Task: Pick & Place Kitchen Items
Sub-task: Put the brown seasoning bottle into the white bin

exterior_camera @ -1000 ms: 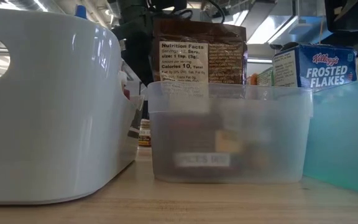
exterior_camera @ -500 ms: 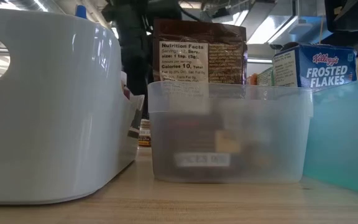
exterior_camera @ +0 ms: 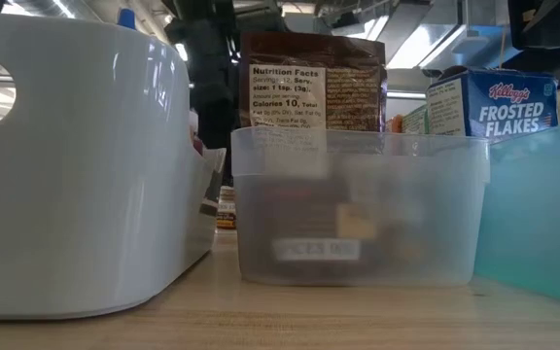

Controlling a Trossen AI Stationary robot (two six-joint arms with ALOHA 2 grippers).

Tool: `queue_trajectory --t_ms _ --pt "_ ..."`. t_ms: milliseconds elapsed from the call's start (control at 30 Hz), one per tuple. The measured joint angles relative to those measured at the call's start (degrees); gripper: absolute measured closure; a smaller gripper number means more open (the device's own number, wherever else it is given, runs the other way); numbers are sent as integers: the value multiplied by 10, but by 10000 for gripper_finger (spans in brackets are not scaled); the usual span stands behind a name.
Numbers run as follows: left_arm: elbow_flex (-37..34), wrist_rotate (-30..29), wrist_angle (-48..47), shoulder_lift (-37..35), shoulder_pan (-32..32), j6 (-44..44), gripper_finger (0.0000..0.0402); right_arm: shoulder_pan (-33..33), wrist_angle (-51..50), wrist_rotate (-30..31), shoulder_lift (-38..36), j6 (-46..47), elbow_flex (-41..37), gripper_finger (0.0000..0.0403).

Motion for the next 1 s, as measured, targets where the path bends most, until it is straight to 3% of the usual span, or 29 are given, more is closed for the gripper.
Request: queue_trajectory --t_ms 1000 --pt "0 -7 9 47 0 -20 93 -1 -4 -2 0 0 0 128"
